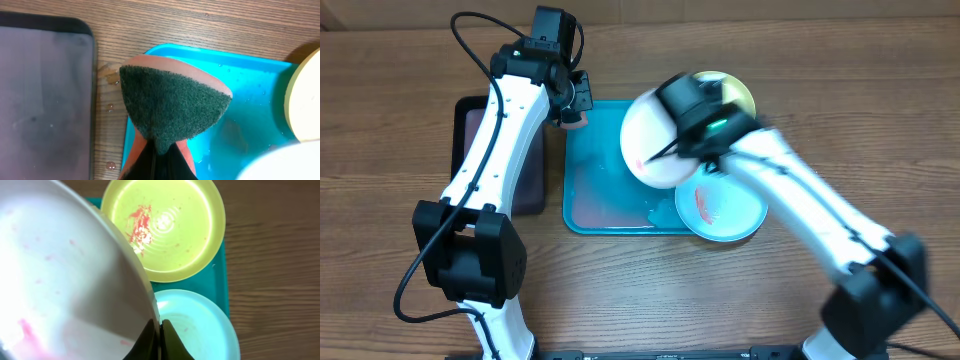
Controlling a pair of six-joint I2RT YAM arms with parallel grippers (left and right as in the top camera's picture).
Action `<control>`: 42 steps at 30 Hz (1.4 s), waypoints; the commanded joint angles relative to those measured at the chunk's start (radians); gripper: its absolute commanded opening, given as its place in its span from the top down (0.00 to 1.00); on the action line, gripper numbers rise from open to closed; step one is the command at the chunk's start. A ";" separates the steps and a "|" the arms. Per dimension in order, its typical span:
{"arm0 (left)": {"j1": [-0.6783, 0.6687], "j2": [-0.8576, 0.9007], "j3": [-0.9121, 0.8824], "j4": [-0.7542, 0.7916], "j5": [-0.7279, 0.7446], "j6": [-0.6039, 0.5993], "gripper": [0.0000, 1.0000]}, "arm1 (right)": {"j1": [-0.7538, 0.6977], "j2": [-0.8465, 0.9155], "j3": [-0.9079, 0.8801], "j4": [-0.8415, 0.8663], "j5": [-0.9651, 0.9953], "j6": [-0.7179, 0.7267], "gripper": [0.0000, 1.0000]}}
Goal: Clean dirty plates on tray and stack at the side
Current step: 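Lift the white plate with the right gripper and carry it right, then set the white plate on the table and open the right gripper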
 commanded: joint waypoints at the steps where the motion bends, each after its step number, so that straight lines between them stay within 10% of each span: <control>1: 0.005 -0.005 0.011 0.001 -0.015 -0.010 0.96 | -0.244 -0.126 0.023 0.009 -0.485 -0.098 0.96; 17: 0.005 -0.005 0.011 -0.001 -0.016 -0.010 0.96 | -0.900 -0.120 -0.296 0.151 -0.496 -0.054 0.96; 30: 0.005 -0.005 0.011 -0.002 -0.015 -0.010 0.96 | -0.961 -0.108 -0.606 0.469 -0.462 -0.032 0.96; 36: 0.005 -0.005 0.011 -0.004 -0.015 -0.010 0.96 | -0.961 -0.100 -0.589 0.440 -0.477 -0.038 0.67; 42: 0.005 -0.005 0.011 -0.006 -0.015 -0.010 0.96 | -0.952 -0.111 -0.411 0.229 -0.635 -0.127 0.61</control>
